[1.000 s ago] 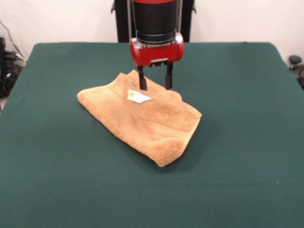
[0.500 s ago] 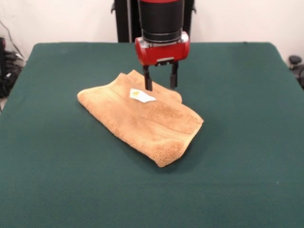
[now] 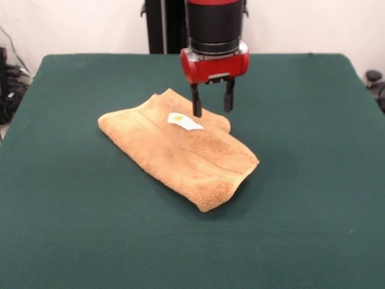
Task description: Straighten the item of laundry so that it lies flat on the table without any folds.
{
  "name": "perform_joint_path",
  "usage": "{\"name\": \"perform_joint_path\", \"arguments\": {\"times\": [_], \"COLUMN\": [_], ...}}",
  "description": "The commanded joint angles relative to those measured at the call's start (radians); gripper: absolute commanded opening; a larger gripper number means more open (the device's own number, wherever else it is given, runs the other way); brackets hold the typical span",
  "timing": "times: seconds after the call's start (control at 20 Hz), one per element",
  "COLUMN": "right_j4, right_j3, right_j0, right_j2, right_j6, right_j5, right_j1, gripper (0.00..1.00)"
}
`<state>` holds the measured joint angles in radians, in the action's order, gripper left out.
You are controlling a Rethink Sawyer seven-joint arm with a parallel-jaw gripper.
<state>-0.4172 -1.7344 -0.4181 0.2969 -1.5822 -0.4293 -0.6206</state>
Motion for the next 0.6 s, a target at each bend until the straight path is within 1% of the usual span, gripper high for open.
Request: {"name": "perform_joint_path", "arguments": {"times": [0.05, 0.35, 0.6], "right_j4": [0.008, -0.023, -0.024], "right_j3": [0.002, 0.049, 0.061], "right_j0": [0.045, 0.048, 0.057], "right_j2": [0.008, -0.015, -0.024], "right_j6": [-0.1, -0.096, -0.102], "right_j5": [-0.025, 0.023, 0.034], "right_j1": [0.043, 0.112, 0.126], "gripper": [1.0, 1.0, 1.0]}}
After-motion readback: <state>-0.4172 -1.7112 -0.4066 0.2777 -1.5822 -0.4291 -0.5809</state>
